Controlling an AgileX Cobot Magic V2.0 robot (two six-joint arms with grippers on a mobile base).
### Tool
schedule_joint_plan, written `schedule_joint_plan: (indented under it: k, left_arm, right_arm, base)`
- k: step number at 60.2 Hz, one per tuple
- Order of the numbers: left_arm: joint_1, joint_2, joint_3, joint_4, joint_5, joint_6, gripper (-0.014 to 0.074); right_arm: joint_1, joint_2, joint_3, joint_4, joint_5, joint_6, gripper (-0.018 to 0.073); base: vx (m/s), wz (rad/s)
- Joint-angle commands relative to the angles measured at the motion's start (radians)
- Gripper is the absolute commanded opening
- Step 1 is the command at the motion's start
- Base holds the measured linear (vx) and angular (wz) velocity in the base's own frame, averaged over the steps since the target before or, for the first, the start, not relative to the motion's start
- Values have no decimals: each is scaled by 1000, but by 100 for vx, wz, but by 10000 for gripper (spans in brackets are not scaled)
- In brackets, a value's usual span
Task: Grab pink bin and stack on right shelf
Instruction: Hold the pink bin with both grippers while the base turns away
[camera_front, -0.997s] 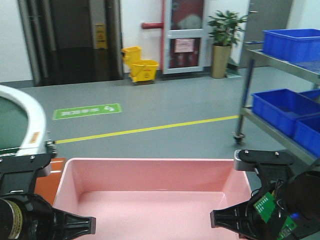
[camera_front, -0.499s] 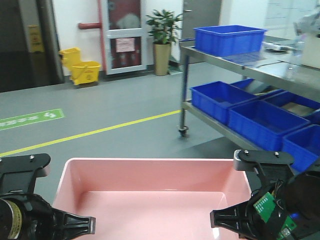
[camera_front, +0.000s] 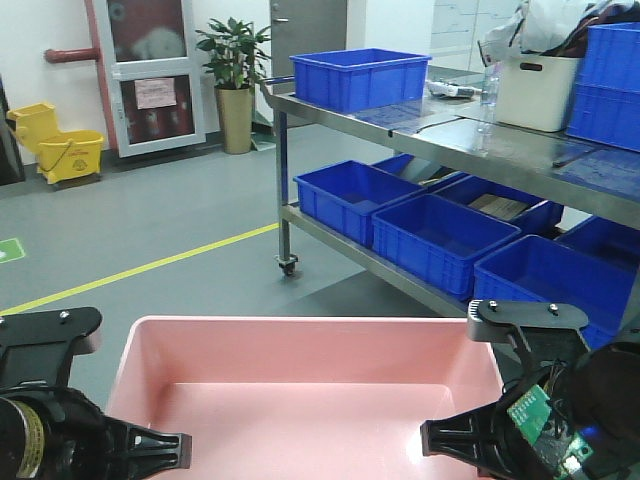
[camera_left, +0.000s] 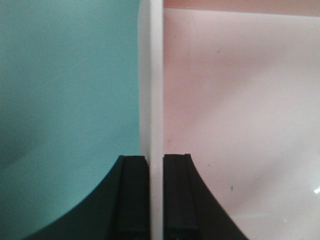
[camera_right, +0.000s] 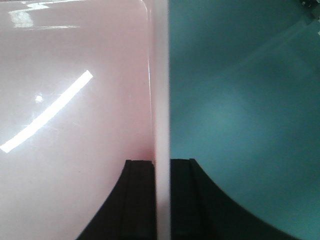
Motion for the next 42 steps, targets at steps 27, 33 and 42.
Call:
schedule_joint_plan:
  k: [27, 33, 42]
  left_arm:
    - [-3, -33, -31, 33, -58, -9, 125]
    - [-3, -33, -31, 33, -58, -9, 125]
    - [-3, -33, -31, 33, -58, -9, 125]
  right_arm:
    - [-7, -31, -25, -62, -31, -2, 64]
    - [-7, -31, -25, -62, -31, -2, 64]
    - [-7, -31, -25, -62, -31, -2, 64]
  base:
    - [25, -2]
    - [37, 14]
    - [38, 15]
